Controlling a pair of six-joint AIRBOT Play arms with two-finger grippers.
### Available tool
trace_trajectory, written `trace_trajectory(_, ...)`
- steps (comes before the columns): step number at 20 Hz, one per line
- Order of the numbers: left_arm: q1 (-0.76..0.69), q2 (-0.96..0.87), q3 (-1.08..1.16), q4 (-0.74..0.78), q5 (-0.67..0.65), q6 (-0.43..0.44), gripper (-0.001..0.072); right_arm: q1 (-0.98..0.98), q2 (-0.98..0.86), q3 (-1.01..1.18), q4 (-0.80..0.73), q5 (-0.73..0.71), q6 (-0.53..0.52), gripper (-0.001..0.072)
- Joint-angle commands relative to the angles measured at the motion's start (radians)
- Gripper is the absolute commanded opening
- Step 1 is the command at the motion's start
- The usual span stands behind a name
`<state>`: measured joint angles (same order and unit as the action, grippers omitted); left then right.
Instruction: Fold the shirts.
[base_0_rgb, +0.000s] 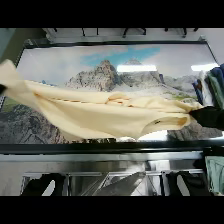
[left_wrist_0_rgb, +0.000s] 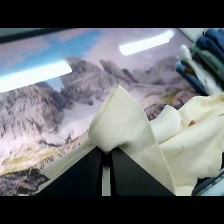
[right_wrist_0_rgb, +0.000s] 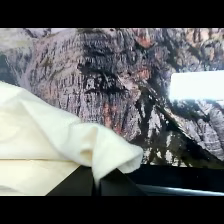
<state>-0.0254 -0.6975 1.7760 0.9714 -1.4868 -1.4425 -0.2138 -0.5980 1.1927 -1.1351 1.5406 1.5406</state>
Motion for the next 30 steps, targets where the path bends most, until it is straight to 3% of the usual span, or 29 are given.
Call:
trace_trajectory(1,0.001,-0.087,0.357,0.005,-0.19,-0.158,0.0013,-0.001,0.051,0.101,-0.145,0.099,0.004,0.0022)
trace_trajectory(3,0.001,-0.137,0.475,0.006,-0.242,-0.194,0.0013,-0.001,0.057,0.125,-0.187,0.137,0.005,0.0022)
trace_trajectory(5,0.001,-0.162,0.44,0.026,-0.284,-0.194,0.0013,-0.001,0.05,0.122,-0.187,0.135,0.02,0.0022)
trace_trajectory(7,0.001,-0.134,0.217,0.024,-0.296,-0.166,0.0013,-0.001,0.005,0.101,-0.192,0.13,0.031,0.0022)
trace_trajectory(8,0.001,-0.095,0.051,0.031,-0.269,-0.11,0.0013,-0.001,-0.027,0.079,-0.193,0.12,0.031,0.0022)
trace_trajectory(11,0.001,0.041,-0.451,0.063,-0.04,-0.017,0.0013,0.0,-0.149,-0.013,-0.185,0.023,0.05,0.0022)
trace_trajectory(14,-0.024,0.14,-0.884,0.01,0.184,0.01,0.0014,0.0,-0.283,-0.046,-0.166,-0.142,0.056,0.0022)
trace_trajectory(17,-0.156,0.146,-1.117,-0.033,0.359,0.023,0.0013,0.0,-0.445,-0.046,-0.108,-0.244,0.052,0.0023)
trace_trajectory(23,-0.53,-0.105,-1.126,-0.022,0.647,0.021,0.0014,-0.001,-0.658,-0.043,-0.095,-0.455,-0.055,0.0023)
trace_trajectory(28,-0.666,-0.333,-0.972,-0.055,0.684,0.022,0.0016,-0.001,-0.682,-0.043,-0.09,-0.682,-0.12,0.0023)
trace_trajectory(29,-0.676,-0.373,-0.932,-0.056,0.673,0.021,0.025,-0.001,-0.68,-0.043,-0.091,-0.683,-0.12,0.0108)
trace_trajectory(30,-0.674,-0.407,-0.891,-0.056,0.655,0.005,0.0662,-0.001,-0.677,-0.04,-0.091,-0.664,-0.119,0.0537)
